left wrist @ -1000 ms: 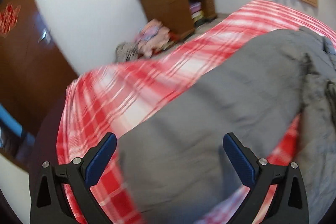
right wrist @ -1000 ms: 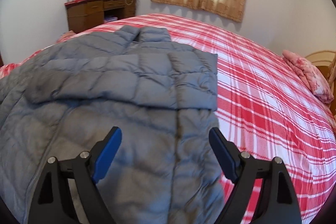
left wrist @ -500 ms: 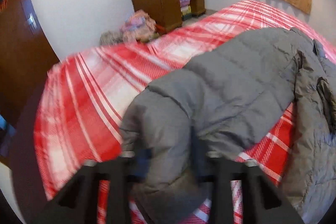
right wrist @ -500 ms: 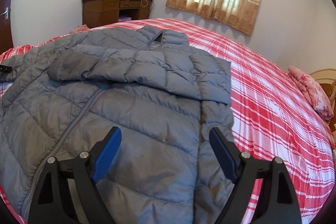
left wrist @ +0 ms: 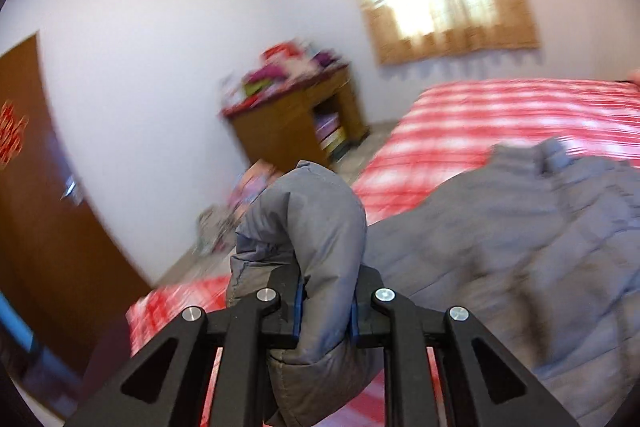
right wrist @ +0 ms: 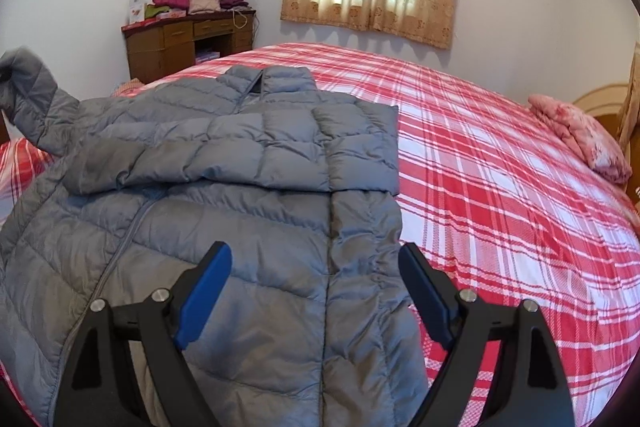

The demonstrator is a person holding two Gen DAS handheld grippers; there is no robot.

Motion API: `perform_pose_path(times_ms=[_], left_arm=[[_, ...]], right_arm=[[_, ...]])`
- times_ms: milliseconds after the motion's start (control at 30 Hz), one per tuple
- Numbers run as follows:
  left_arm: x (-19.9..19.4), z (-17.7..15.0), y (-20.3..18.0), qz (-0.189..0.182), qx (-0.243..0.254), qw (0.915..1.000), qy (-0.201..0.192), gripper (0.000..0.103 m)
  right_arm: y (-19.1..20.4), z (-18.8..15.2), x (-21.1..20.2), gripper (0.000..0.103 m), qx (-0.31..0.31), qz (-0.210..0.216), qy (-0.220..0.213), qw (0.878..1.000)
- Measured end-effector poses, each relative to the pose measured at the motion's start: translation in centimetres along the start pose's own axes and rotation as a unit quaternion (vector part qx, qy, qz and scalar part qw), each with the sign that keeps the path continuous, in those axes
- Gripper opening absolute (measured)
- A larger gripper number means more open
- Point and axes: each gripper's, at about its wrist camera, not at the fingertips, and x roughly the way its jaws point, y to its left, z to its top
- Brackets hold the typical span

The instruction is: Fold large clothes

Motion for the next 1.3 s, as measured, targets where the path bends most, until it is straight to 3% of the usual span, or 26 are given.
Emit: perform_pose_path(times_ms=[167, 267, 300, 367, 433, 500, 633, 700, 800, 867, 967, 1067, 1133, 1167, 1200, 1267, 1300], left_arm=[[-1.8, 2.2, -9.1, -0.064, 0.042, 0.9967, -0.028, 0.016], [-2.2, 2.1, -14.8, -0.119, 0.052, 0.9913, -0.021, 0.017], [-2.4, 2.2, -15.9, -0.135, 0.051, 0.9894, -0.017, 0.021], [-2.8, 1.5, -19.0, -0.179, 0.055, 0.9823, 0.001, 0.04], [-3.7, 1.1, -21.1, -0.195, 0.06, 0.9789, 0.001, 0.069], [-5.4, 0.9, -22.0, -0.206, 0.061, 0.9763, -0.027, 0.077], [-7.7, 0.9, -20.6, -0.22, 0.051, 0.9718, -0.068, 0.088], [-7.8, 0.6, -18.7, -0.215, 0.037, 0.9729, -0.078, 0.096], [-5.4, -0.6, -15.2, -0.159, 0.024, 0.9848, -0.067, 0.096], [-2.5, -2.0, -13.2, -0.107, 0.021, 0.9934, -0.033, 0.096], [2.4, -4.3, -10.2, -0.051, 0.005, 0.9979, 0.041, 0.096], [6.7, -7.0, -7.9, 0.017, -0.006, 0.9941, 0.107, 0.096], [8.2, -8.3, -7.2, 0.025, -0.018, 0.9909, 0.131, 0.096], [8.8, -8.9, -7.0, 0.037, -0.017, 0.9888, 0.143, 0.096], [9.2, -9.2, -7.2, 0.041, -0.014, 0.988, 0.148, 0.096], [9.7, -9.9, -7.6, 0.048, -0.01, 0.9874, 0.15, 0.097], [9.8, -10.2, -7.6, 0.05, -0.011, 0.987, 0.153, 0.097]], right_arm=[[-1.3, -0.1, -0.3, 0.087, 0.011, -0.004, -0.002, 1.0], [-2.3, -0.2, -0.1, 0.087, 0.02, -0.006, 0.007, 1.0], [-2.6, -0.2, 0.0, 0.087, 0.022, -0.006, 0.011, 1.0], [-3.3, -0.1, 0.3, 0.087, 0.029, -0.006, 0.022, 0.999], [-3.9, 0.0, 0.6, 0.088, 0.031, -0.012, 0.027, 0.999], [-4.4, 0.2, 0.9, 0.093, 0.033, -0.021, 0.035, 0.999], [-5.6, 0.8, 1.3, 0.095, 0.048, -0.02, 0.049, 0.997], [-5.8, 1.3, 1.3, 0.095, 0.059, -0.014, 0.051, 0.997], [-5.4, 2.7, 1.1, 0.095, 0.076, 0.01, 0.051, 0.996], [-4.7, 3.8, 1.1, 0.095, 0.084, 0.029, 0.048, 0.995], [-2.3, 6.2, 2.0, 0.095, 0.091, 0.081, 0.053, 0.991], [0.2, 7.7, 3.5, 0.095, 0.091, 0.125, 0.065, 0.986], [2.2, 8.1, 5.7, 0.094, 0.093, 0.148, 0.091, 0.98], [2.9, 8.0, 6.9, 0.085, 0.098, 0.158, 0.107, 0.977], [3.6, 7.7, 8.4, 0.066, 0.105, 0.169, 0.131, 0.971], [4.7, 7.0, 10.4, 0.038, 0.113, 0.194, 0.163, 0.961], [5.0, 6.8, 10.7, 0.03, 0.114, 0.195, 0.163, 0.96]])
